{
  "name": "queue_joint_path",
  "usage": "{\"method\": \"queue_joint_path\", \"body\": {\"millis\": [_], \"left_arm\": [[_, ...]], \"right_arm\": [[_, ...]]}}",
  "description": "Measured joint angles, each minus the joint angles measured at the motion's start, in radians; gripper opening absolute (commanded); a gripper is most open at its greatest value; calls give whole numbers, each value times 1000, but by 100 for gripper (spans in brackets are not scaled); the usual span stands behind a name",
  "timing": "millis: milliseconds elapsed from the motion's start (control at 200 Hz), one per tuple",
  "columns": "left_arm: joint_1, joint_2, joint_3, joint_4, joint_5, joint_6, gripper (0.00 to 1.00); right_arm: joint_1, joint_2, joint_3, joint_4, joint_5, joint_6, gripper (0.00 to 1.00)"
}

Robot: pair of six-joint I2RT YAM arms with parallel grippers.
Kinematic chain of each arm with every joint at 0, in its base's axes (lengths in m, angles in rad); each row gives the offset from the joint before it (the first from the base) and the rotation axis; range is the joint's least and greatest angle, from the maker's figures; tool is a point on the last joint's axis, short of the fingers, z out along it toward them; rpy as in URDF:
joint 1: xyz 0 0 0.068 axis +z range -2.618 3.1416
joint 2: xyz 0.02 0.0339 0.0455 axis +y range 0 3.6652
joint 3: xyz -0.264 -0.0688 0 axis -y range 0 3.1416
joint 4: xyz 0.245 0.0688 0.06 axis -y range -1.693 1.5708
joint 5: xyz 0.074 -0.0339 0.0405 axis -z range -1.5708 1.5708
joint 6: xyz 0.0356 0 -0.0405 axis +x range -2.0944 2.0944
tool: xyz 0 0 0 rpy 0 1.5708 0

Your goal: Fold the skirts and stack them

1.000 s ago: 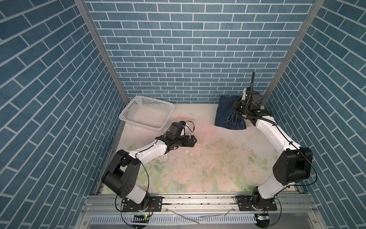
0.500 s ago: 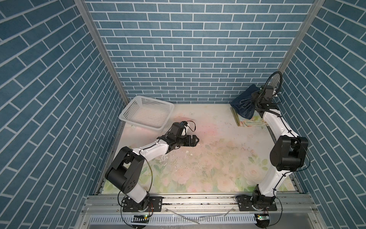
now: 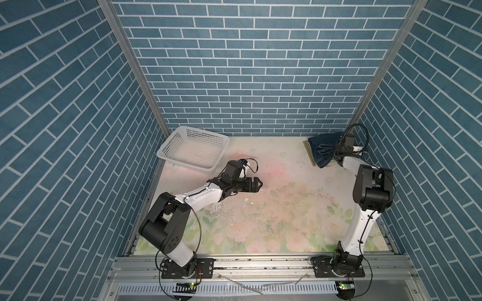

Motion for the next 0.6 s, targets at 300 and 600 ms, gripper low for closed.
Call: {"method": "queue_joint_path", "body": {"millis": [300,600], "left_arm": [[2,-75,49,-147,-141,41,100],[22,-343,119,-335,-561,116,100]], "right_arm": [[-36,-140,-61,-201,-24,-192,99],[-17,-521,-338,-238,23,-632,99]]}}
